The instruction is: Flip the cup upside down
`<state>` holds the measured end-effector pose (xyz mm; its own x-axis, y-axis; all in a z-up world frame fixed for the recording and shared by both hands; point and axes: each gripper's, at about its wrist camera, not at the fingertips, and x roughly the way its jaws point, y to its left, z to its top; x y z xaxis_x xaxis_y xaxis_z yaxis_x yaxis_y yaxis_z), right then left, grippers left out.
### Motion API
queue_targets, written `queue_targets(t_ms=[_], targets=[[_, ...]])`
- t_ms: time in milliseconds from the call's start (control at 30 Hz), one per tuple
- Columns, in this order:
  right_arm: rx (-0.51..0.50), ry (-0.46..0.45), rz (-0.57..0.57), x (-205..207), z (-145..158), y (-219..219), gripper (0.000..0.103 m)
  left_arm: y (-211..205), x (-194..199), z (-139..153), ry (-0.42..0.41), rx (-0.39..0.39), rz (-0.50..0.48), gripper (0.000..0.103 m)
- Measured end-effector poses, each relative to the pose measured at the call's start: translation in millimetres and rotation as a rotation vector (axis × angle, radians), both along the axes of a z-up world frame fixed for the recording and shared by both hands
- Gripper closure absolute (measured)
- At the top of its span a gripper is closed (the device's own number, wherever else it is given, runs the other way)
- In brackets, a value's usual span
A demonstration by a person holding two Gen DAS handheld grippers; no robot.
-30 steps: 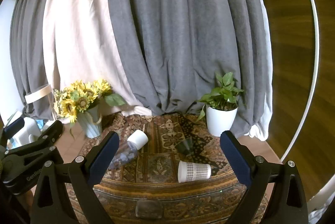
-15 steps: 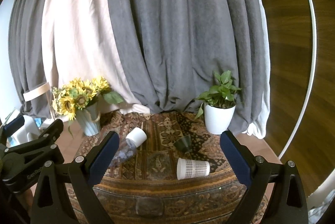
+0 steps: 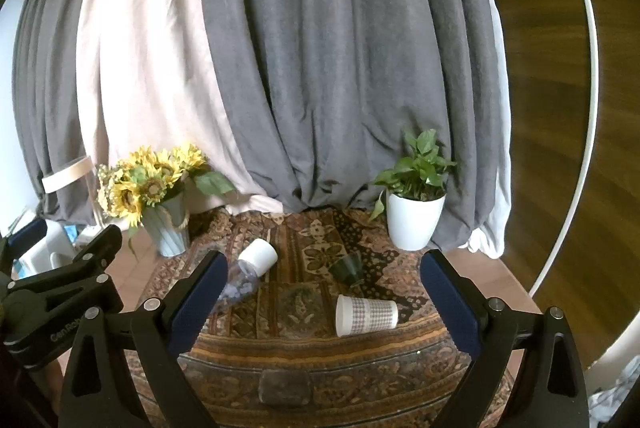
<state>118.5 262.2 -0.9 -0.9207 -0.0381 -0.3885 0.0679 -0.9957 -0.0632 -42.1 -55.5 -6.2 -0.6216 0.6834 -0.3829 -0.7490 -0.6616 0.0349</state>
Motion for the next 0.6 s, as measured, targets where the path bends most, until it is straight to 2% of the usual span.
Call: queue_targets(t_ms=[600], targets=[[0.006,-0.008,-0.001,-5.1,-0.2,0.8,0.006,4.2,-2.9,-1.5,-0.005,-0.008,-0.005,0.000]])
